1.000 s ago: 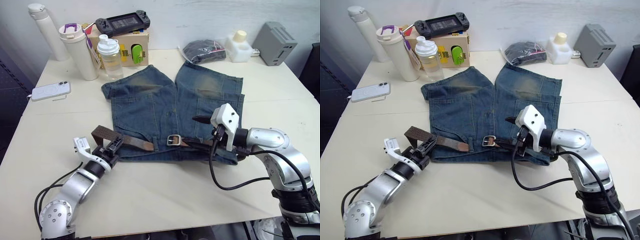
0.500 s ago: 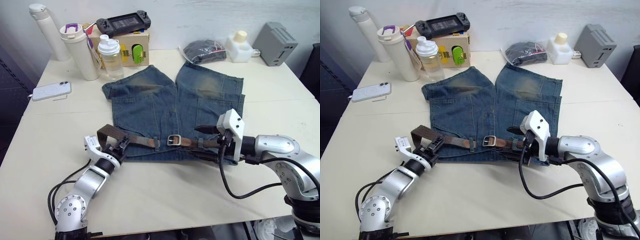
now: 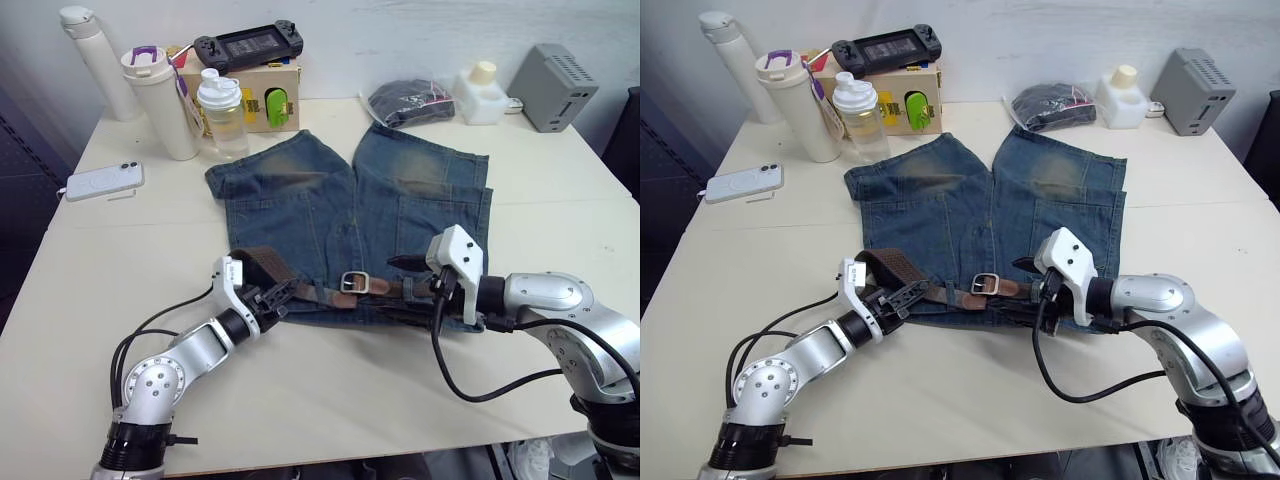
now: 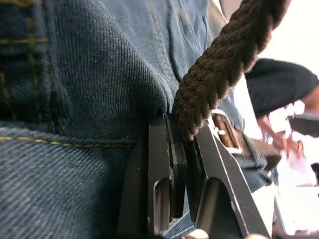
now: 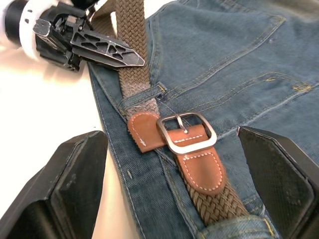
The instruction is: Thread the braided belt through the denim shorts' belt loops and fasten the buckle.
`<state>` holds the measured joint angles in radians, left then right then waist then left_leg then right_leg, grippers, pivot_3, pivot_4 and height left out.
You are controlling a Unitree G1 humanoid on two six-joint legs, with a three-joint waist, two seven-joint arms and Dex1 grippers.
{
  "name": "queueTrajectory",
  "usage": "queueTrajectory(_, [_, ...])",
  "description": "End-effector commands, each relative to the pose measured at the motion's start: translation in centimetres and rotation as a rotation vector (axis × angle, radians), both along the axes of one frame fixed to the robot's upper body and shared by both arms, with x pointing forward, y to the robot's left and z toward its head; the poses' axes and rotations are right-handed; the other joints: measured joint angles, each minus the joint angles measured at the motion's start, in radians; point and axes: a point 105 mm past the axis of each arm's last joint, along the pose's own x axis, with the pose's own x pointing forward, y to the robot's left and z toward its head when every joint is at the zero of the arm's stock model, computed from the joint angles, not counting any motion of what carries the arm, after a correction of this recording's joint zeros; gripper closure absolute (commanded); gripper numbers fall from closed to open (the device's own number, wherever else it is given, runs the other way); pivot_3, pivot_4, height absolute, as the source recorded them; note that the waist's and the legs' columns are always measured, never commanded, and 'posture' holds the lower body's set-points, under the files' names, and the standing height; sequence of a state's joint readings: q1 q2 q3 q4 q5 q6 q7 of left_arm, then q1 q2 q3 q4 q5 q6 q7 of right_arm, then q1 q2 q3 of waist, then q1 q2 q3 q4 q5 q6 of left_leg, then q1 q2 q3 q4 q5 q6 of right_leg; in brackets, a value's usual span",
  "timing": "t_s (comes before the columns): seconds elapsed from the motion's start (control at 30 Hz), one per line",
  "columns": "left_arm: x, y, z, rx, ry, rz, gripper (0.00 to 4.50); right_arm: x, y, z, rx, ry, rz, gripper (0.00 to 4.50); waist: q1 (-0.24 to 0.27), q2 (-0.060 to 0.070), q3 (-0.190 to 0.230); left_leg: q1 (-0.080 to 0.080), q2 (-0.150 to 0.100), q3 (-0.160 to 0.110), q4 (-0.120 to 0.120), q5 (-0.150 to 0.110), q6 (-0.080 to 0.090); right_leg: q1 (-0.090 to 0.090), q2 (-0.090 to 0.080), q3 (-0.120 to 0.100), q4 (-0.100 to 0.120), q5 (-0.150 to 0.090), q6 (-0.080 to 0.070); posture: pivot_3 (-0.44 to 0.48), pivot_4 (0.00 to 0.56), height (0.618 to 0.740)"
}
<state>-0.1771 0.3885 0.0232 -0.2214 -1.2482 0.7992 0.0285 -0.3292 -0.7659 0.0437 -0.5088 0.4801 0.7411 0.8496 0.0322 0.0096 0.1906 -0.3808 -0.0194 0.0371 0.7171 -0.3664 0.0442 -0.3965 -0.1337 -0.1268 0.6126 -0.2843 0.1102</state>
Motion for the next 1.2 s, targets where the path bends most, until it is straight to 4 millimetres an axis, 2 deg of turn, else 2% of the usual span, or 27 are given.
queueTrajectory(0.03, [-0.1,-1.5,0.5,0.046,-0.071,-0.121,4.5,-0.3,0.6,-0.1,-0.051,-0.087,0.04,0.06,0.002,0.0,0.0,0.0,0.0,0.0,0.0,0.0,0.0,0.0,0.0,-0.001,0.0,0.0,0.0,0.0,0.15,0.69])
queueTrajectory(0.17, [-0.2,-3.3,1.0,0.022,-0.095,-0.189,4.5,-0.6,1.1,-1.4,-0.165,-0.2,0.088,0.06,0.005,0.0,0.0,0.0,0.0,0.0,0.0,0.001,-0.001,0.0,0.0,-0.001,-0.001,0.0,0.001,0.0,0.15,0.69])
queueTrajectory(0.27, [-0.5,-3.8,0.5,0.035,-0.092,-0.211,4.5,-0.5,1.2,-1.9,-0.224,-0.29,0.103,0.06,0.01,0.0,0.0,0.0,0.0,0.0,-0.001,0.001,-0.001,0.001,0.0,-0.001,-0.001,0.001,0.001,0.0,0.15,0.69])
queueTrajectory(0.33, [-0.7,-3.6,0.0,0.044,-0.078,-0.207,4.5,-0.3,1.4,-2.2,-0.294,-0.425,0.123,0.06,0.011,0.0,0.0,0.0,0.0,0.0,0.0,0.001,-0.002,0.001,0.0,-0.001,-0.001,0.001,0.001,0.0,0.15,0.69])
queueTrajectory(0.5, [-0.6,-2.8,-0.1,0.047,-0.071,-0.186,4.5,-0.4,1.4,-3.1,-0.417,-0.632,0.171,0.06,0.015,0.0,0.0,0.005,0.0,0.0,-0.002,0.001,-0.003,0.004,0.0,0.0,-0.003,0.0,0.002,0.0,0.15,0.69])
queueTrajectory(0.63, [-0.4,-2.5,0.0,0.043,-0.069,-0.179,4.5,-0.3,1.4,-3.4,-0.44,-0.681,0.181,0.06,0.013,0.0,0.0,0.005,0.001,0.001,-0.002,0.001,-0.003,0.004,0.001,0.001,-0.003,0.0,0.002,0.0,0.15,0.69])
queueTrajectory(0.77, [-0.4,-2.5,0.0,0.043,-0.066,-0.176,4.5,0.5,0.4,-3.8,-0.516,-0.747,0.152,0.06,0.014,0.0,0.0,0.006,0.002,0.001,-0.002,0.001,-0.003,0.004,0.001,0.001,-0.003,0.0,0.002,0.0,0.15,0.69])
queueTrajectory(0.93, [-0.4,-2.5,0.0,0.043,-0.064,-0.178,4.5,0.2,0.5,-3.8,-0.517,-0.759,0.176,0.06,0.014,0.0,0.0,0.006,0.002,0.001,-0.002,0.001,-0.003,0.004,0.001,0.001,-0.003,-0.001,0.002,0.0,0.15,0.69])
queueTrajectory(1.03, [-0.4,-2.5,0.0,0.041,-0.063,-0.179,4.5,0.0,0.6,-4.0,-0.52,-0.77,0.19,0.86,0.014,0.0,0.0,0.006,0.002,0.001,-0.002,0.001,-0.003,0.004,0.001,0.001,-0.003,-0.001,0.002,0.0,0.15,0.69])
queueTrajectory(1.07, [-0.4,-2.6,0.1,0.041,-0.063,-0.179,4.5,0.0,0.7,-4.1,-0.524,-0.775,0.195,1.26,0.014,0.0,0.0,0.006,0.002,0.001,-0.002,0.001,-0.003,0.004,0.001,0.001,-0.003,0.0,0.002,0.0,0.15,0.69])
queueTrajectory(1.17, [-0.4,-2.6,0.1,0.038,-0.063,-0.18,4.5,-0.2,0.9,-4.3,-0.532,-0.785,0.21,2.76,0.014,0.0,0.0,0.006,0.002,0.001,-0.002,0.001,-0.003,0.004,0.001,0.001,-0.003,-0.001,0.002,0.0,0.15,0.69])
queueTrajectory(1.2, [-0.4,-2.6,0.1,0.038,-0.063,-0.18,4.5,-0.2,1.1,-4.5,-0.531,-0.785,0.214,3.38,0.014,0.0,0.0,0.006,0.002,0.001,-0.002,0.001,-0.003,0.004,0.001,0.001,-0.003,-0.001,0.002,0.0,0.15,0.69])
